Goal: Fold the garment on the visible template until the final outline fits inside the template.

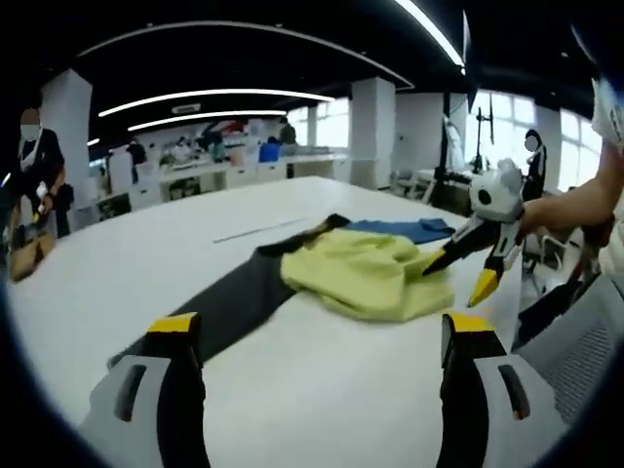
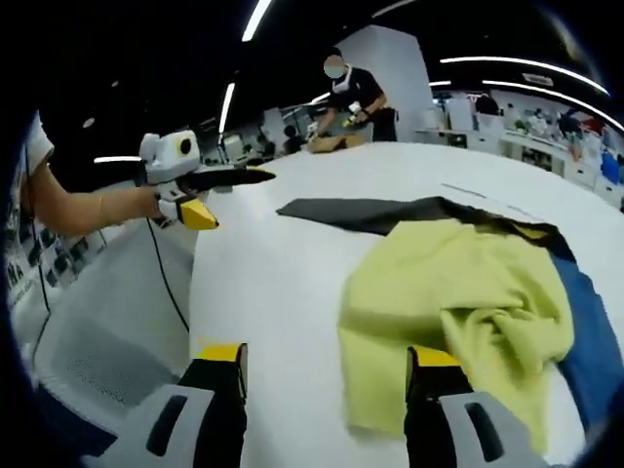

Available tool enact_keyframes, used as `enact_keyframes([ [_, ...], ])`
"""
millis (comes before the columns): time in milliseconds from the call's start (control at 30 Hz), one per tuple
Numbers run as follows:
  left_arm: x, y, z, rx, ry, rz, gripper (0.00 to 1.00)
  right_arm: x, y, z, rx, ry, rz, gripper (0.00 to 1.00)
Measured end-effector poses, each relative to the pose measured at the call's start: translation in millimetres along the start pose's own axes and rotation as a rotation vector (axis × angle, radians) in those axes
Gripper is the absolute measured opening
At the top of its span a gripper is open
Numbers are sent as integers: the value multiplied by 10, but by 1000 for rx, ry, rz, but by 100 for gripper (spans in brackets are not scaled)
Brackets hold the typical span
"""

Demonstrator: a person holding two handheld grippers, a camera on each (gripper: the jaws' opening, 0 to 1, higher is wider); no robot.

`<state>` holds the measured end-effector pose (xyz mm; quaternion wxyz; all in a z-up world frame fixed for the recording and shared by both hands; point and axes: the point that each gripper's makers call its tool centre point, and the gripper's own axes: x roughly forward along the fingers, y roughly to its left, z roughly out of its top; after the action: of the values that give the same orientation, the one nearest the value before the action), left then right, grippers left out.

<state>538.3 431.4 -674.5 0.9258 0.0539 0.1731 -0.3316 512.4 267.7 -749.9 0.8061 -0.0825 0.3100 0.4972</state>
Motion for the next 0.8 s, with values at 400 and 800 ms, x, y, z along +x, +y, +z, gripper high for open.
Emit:
enact_keyframes([
  [400, -49, -264, -47, -19, 11, -55, 97, 259, -84, -178, -43, 104, -85, 35],
  [800, -72, -331, -90, -21, 24, -75, 91, 319, -230, -211, -167, 151, -156, 18],
])
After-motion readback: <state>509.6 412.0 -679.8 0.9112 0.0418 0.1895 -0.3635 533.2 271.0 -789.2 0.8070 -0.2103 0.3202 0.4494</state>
